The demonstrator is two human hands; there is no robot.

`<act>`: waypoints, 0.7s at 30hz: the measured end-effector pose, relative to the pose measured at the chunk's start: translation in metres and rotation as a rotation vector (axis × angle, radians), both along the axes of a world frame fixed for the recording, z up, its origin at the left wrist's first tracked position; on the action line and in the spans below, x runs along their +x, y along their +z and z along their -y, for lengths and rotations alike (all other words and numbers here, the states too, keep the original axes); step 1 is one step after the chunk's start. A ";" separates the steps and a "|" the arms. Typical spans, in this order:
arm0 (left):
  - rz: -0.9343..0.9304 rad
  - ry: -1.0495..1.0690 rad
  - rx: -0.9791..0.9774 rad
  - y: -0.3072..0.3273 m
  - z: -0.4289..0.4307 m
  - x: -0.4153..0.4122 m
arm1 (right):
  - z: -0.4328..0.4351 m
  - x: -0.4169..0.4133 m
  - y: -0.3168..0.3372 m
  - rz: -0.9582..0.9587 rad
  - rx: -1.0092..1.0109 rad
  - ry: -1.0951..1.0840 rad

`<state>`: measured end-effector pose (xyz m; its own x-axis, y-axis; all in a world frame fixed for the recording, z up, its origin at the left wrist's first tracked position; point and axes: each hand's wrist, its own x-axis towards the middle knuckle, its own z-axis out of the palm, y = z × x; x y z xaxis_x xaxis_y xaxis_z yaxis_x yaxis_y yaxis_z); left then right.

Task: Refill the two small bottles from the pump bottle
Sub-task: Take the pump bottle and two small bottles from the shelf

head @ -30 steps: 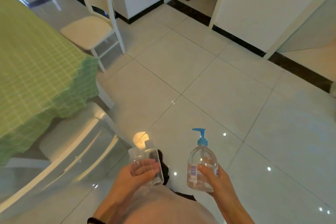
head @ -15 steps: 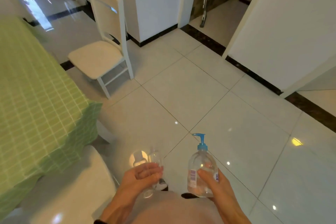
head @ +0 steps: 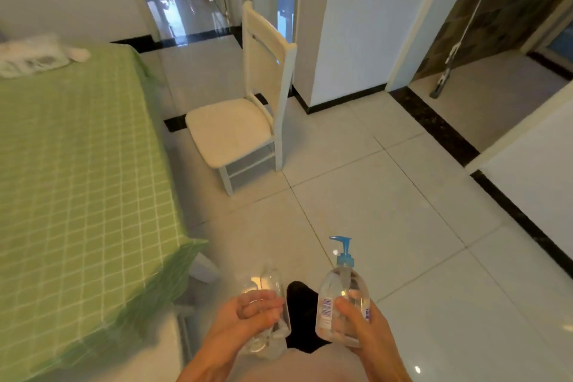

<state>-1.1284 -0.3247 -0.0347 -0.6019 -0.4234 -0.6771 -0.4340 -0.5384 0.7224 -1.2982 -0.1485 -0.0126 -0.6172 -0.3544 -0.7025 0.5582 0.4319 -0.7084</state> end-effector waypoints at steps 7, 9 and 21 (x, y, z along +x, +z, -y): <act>0.027 0.267 0.006 0.014 0.084 -0.053 | 0.125 -0.112 0.006 -0.022 -0.010 0.260; 0.036 0.350 -0.009 0.018 0.105 -0.059 | 0.165 -0.132 0.011 -0.008 -0.019 0.350; 0.002 0.692 -0.070 -0.003 0.284 -0.060 | 0.427 -0.163 -0.001 -0.058 0.039 0.674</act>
<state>-1.1880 -0.6092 -0.0379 -0.1763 -0.7524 -0.6347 -0.0090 -0.6436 0.7653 -1.4611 -0.5760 -0.0141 -0.3071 -0.6504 -0.6948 0.1191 0.6980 -0.7061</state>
